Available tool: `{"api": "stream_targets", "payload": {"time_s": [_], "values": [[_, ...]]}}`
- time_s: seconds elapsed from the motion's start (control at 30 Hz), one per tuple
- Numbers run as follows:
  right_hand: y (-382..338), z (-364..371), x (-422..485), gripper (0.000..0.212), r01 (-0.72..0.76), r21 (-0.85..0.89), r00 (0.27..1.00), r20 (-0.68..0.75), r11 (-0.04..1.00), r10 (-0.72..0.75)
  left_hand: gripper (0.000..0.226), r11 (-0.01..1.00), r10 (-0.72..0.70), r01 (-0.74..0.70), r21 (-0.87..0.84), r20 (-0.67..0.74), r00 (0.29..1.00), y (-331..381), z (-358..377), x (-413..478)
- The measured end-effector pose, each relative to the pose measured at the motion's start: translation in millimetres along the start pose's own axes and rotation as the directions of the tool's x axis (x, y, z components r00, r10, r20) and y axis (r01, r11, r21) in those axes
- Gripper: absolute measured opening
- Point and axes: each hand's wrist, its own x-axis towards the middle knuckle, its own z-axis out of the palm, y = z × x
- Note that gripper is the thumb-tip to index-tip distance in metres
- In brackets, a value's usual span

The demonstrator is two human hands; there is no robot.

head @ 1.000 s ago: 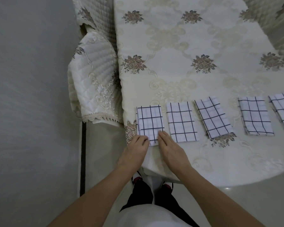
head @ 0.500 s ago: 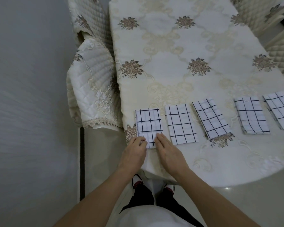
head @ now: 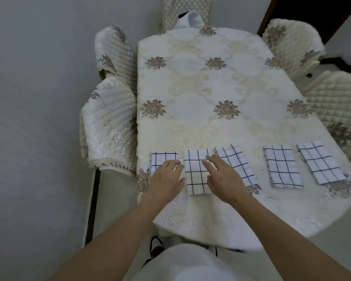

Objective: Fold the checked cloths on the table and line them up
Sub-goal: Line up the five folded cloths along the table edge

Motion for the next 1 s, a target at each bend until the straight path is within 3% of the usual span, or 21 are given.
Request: {"api": "stream_targets", "payload": {"time_s": [0.23, 0.4, 0.73, 1.0], "values": [[41, -21, -2, 0.059, 0.121, 0.013, 0.993, 0.011, 0.993, -0.121, 0.046, 0.995, -0.060, 0.055, 0.088, 0.046, 0.997, 51, 4, 11], [43, -3, -25, 0.058, 0.117, 0.054, 0.989, 0.079, 0.992, -0.122, 0.056, 0.982, -0.110, 0.083, 0.170, 0.156, 0.982, 76, 25, -4], [44, 40, -51, 0.060, 0.051, 0.068, 0.983, 0.175, 0.996, -0.063, 0.046, 0.979, -0.196, 0.175, 0.100, 0.265, 0.944, 76, 62, -14], [46, 50, -59, 0.062, 0.067, 0.030, 0.987, 0.142, 0.997, -0.071, 0.044, 0.968, -0.250, 0.249, 0.036, 0.267, 0.931, 81, 69, -13]]}}
